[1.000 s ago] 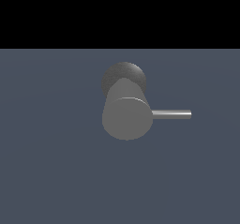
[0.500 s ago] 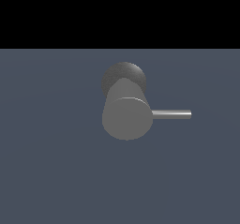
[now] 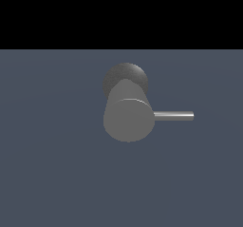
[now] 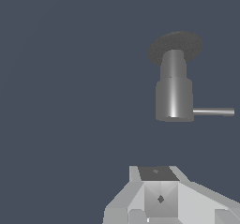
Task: Turn on the faucet by rotating a designated handle.
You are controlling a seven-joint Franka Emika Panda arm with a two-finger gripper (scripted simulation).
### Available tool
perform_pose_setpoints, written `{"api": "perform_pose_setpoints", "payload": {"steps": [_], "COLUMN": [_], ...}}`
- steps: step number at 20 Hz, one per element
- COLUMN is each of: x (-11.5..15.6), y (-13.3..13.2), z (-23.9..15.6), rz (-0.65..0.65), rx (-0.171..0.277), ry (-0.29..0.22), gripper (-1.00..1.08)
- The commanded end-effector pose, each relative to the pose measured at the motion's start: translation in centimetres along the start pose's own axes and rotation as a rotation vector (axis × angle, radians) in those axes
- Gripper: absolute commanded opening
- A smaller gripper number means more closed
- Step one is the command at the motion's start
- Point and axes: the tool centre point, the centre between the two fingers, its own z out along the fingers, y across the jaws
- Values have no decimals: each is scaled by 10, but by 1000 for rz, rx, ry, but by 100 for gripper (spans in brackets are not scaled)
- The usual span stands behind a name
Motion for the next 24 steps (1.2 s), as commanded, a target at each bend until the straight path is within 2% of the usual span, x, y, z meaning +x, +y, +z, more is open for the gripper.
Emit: {"api": "perform_pose_setpoints", "payload": {"steps": [1,7,13,18,24], "x": [6,19,29,35,40], "y": [0,8,33,66,121], "z": [-16,-59,-103,-136,-162], "rz": [-5,-3,26,77,174], "rx": [101,349,591,787,1013], "ry": [74,258,443,591,757], "gripper": [-100,-100,-100,-100,-100]}}
